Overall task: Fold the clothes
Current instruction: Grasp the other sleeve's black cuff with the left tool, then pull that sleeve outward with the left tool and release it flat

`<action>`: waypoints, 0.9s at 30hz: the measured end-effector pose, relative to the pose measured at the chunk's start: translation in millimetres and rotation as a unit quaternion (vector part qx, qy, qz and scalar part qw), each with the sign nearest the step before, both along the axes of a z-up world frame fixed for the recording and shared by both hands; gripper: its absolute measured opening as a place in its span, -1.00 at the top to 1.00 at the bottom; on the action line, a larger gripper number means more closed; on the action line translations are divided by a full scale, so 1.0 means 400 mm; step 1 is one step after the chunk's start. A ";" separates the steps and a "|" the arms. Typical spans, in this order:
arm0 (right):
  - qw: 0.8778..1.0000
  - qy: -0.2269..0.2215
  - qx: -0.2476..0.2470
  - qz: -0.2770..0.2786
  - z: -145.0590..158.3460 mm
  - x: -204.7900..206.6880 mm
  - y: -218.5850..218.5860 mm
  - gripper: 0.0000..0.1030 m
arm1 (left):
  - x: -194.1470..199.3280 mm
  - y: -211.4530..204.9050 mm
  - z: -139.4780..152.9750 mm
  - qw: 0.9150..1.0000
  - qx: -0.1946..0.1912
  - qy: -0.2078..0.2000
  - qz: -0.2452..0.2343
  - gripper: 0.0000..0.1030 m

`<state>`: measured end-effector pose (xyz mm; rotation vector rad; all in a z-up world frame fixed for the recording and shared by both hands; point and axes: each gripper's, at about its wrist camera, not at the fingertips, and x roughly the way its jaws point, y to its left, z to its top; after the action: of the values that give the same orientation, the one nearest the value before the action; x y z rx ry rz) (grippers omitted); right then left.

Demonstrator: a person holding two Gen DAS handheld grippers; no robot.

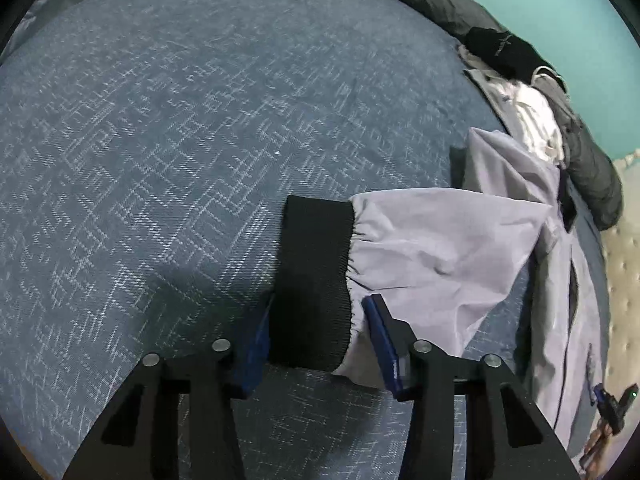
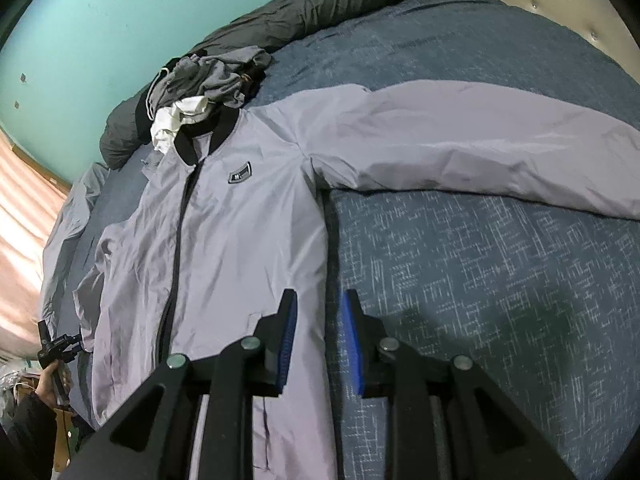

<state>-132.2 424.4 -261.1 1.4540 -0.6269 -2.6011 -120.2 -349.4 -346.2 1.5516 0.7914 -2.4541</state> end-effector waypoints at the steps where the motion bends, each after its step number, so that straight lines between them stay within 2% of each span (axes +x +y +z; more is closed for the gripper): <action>1: 1.000 -0.001 0.001 0.001 -0.001 0.000 -0.003 0.56 | 0.003 0.000 0.004 1.000 0.002 0.004 -0.004 0.09; 5: 1.000 -0.006 0.005 0.006 -0.005 0.002 -0.014 0.56 | 0.020 0.003 0.039 1.000 0.001 0.021 -0.011 0.22; 7: 1.000 -0.005 0.005 0.009 -0.002 0.002 -0.022 0.56 | 0.031 -0.001 0.070 0.999 -0.007 0.033 -0.009 0.36; 9: 1.000 -0.004 0.005 0.013 0.001 0.002 -0.031 0.56 | 0.043 -0.004 0.101 0.999 -0.015 0.045 -0.007 0.64; 10: 1.000 -0.003 0.005 0.015 0.003 0.003 -0.034 0.56 | 0.049 -0.006 0.116 0.998 -0.020 0.051 -0.007 0.70; 16: 1.000 0.003 0.003 0.024 0.017 0.007 -0.052 0.56 | 0.094 -0.100 0.239 0.994 -0.061 0.088 0.024 0.76; 21: 1.000 0.006 -0.003 0.024 0.021 0.008 -0.061 0.56 | 0.124 -0.202 0.315 0.990 -0.087 0.099 0.057 0.79; 27: 0.999 0.002 -0.002 0.032 0.015 0.011 -0.077 0.56 | 0.146 -0.261 0.310 0.988 -0.090 0.094 0.086 0.81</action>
<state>-127.9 393.5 -254.9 1.4437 -0.5755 -2.5524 -62.0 -453.6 -222.2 1.1538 0.6764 -2.4888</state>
